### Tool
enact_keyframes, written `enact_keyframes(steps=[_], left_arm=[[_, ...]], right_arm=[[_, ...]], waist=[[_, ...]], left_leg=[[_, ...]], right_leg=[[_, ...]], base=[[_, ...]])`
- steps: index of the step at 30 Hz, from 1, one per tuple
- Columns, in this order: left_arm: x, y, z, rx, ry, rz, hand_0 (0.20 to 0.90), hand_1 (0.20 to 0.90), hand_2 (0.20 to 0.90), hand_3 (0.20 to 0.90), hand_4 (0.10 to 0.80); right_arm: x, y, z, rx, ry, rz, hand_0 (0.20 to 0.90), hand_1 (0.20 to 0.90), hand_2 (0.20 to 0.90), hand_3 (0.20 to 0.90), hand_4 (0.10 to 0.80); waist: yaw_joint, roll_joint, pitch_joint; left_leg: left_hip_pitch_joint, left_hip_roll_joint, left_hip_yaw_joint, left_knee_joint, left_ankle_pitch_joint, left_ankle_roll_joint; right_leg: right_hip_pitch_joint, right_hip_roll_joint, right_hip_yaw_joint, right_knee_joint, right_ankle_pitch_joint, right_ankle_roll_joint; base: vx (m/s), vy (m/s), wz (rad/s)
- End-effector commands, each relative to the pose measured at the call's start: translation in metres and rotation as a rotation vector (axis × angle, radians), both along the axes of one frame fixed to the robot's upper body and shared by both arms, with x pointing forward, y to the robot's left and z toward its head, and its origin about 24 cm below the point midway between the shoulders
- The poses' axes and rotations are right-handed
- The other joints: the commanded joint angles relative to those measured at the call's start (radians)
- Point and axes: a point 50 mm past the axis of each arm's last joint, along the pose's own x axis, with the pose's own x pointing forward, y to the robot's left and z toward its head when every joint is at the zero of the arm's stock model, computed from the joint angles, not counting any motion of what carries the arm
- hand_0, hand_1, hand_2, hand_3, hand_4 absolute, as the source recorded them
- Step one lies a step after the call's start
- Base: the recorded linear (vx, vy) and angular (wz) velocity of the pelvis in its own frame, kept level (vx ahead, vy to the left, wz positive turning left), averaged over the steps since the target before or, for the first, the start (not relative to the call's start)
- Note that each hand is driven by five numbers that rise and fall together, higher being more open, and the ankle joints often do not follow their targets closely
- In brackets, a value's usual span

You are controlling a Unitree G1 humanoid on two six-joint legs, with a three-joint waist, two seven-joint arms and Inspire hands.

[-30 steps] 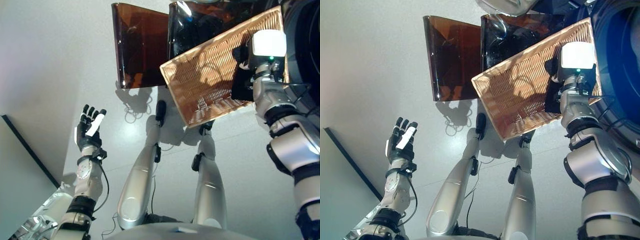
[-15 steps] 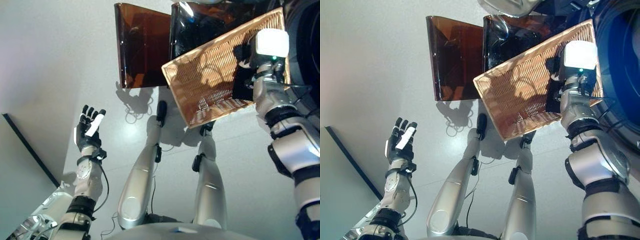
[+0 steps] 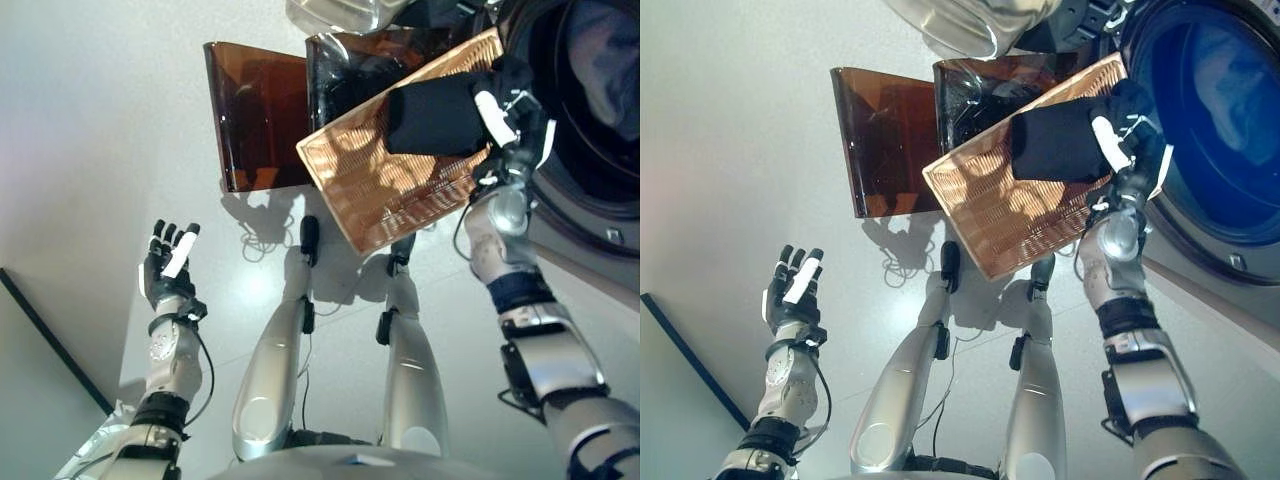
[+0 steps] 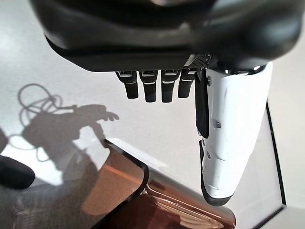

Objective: Pick up the clothes and place them into the washing machine

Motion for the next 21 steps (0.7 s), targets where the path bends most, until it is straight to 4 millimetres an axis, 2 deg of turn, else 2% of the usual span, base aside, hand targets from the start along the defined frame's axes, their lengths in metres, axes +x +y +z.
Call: enact_keyframes(steps=[1, 2, 3, 6, 12, 15, 21], left_arm=[[-0.03, 0.028, -0.018, 0.024, 0.08, 0.105, 0.9, 0.9, 0.9, 0.9, 0.8], [-0.03, 0.028, -0.018, 0.024, 0.081, 0.105, 0.9, 0.9, 0.9, 0.9, 0.8], [-0.031, 0.026, -0.021, 0.016, 0.094, 0.101, 0.9, 0.9, 0.9, 0.9, 0.8], [-0.032, 0.023, -0.026, 0.008, 0.119, 0.104, 0.9, 0.9, 0.9, 0.9, 0.8], [-0.039, 0.025, -0.037, 0.007, 0.179, 0.116, 0.9, 0.9, 0.9, 0.9, 0.8], [-0.041, 0.026, -0.04, 0.009, 0.202, 0.124, 0.9, 0.9, 0.9, 0.9, 0.8], [-0.048, 0.02, -0.053, -0.002, 0.26, 0.097, 0.9, 0.9, 0.9, 0.9, 0.8]], right_arm=[[-0.016, -0.005, 0.031, 0.215, -0.341, 0.026, 0.2, 0.2, 0.2, 0.2, 0.3], [-0.016, -0.005, 0.03, 0.216, -0.341, 0.027, 0.2, 0.2, 0.2, 0.2, 0.3], [-0.019, -0.007, 0.026, 0.326, -0.384, 0.006, 0.2, 0.2, 0.2, 0.2, 0.3], [-0.022, -0.013, 0.023, 0.449, -0.438, -0.037, 0.2, 0.2, 0.2, 0.2, 0.3], [-0.025, -0.027, 0.022, 0.6, -0.502, -0.146, 0.2, 0.2, 0.2, 0.2, 0.3], [-0.024, -0.027, 0.025, 0.64, -0.522, -0.159, 0.2, 0.2, 0.2, 0.2, 0.3], [-0.02, -0.036, 0.029, 0.806, -0.594, -0.259, 0.2, 0.2, 0.2, 0.2, 0.3]], waist=[[0.027, 0.028, -0.106], [0.028, 0.027, -0.106], [0.027, 0.034, -0.117], [0.03, 0.043, -0.13], [0.041, 0.066, -0.149], [0.043, 0.072, -0.154], [0.06, 0.11, -0.179]], left_leg=[[0.027, -0.014, -0.005, -0.029, -0.053, -0.088], [0.027, -0.014, -0.005, -0.029, -0.053, -0.088], [0.034, -0.016, -0.004, -0.029, -0.056, -0.087], [0.042, -0.017, -0.001, -0.029, -0.061, -0.085], [0.05, -0.024, -0.001, -0.029, -0.068, -0.082], [0.051, -0.024, 0.002, -0.029, -0.068, -0.081], [0.061, -0.025, 0.008, -0.029, -0.073, -0.08]], right_leg=[[0.016, 0.021, -0.046, 0.052, -0.058, 0.025], [0.017, 0.021, -0.045, 0.052, -0.058, 0.025], [0.023, 0.02, -0.044, 0.052, -0.062, 0.025], [0.03, 0.02, -0.043, 0.048, -0.067, 0.024], [0.039, 0.024, -0.033, 0.043, -0.073, 0.025], [0.037, 0.025, -0.028, 0.044, -0.074, 0.025], [0.04, 0.027, -0.018, 0.048, -0.084, 0.025]], base=[[0.0, 0.0, 0.0], [0.031, 0.003, 0.0], [0.0, 0.0, 0.0], [0.0, 0.0, 0.0], [0.0, 0.0, -0.01], [-0.016, -0.005, -0.05], [0.015, 0.008, -0.04]])
